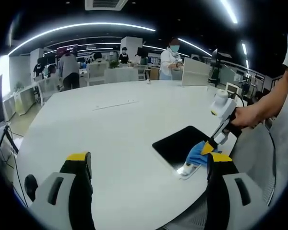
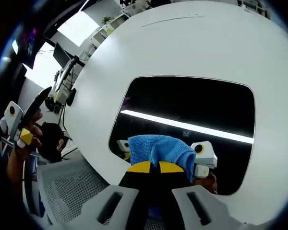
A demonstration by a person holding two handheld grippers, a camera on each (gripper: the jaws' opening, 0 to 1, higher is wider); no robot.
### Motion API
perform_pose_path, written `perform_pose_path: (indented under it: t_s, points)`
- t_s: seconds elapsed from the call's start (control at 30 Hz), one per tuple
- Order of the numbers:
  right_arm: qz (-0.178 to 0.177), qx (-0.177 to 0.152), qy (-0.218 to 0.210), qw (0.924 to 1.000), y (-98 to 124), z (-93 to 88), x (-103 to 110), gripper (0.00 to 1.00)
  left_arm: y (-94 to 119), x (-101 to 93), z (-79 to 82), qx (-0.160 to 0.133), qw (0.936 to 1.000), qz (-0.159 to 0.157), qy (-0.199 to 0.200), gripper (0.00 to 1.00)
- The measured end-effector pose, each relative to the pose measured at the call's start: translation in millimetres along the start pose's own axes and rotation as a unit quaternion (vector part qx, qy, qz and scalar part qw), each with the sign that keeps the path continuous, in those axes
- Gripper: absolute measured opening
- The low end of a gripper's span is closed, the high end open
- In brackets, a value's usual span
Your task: Wipe the mirror surface with the cleaning cloth until all visible marks leave the cleaned area.
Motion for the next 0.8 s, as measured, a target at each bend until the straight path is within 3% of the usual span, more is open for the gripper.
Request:
perform_pose_path:
  t_s: [0.67, 0.8]
  points:
    - [-0.005, -0.001, -0.004, 1.0000, 1, 3.0, -3, 0.00, -5, -3.2, 0.0, 0.000, 0.9999, -0.010, -0.004, 0.99]
    - [-0.008, -0.005, 0.002, 1.0000, -2, 12.9, -3, 0.00, -4, -3.5, -2.3, 0.000, 1.0000, -0.009, -0.001, 0.99]
Point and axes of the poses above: the point that each gripper's makers call its tool centre point, and the gripper's own axes: y roughly backward along the fingers, x roughly to its left, z roughly out of its top, the point moved 8 cm from there along y, roughly backward along the fingers, and after that the axes turned 14 degrees about -y, right-handed, at the moved point
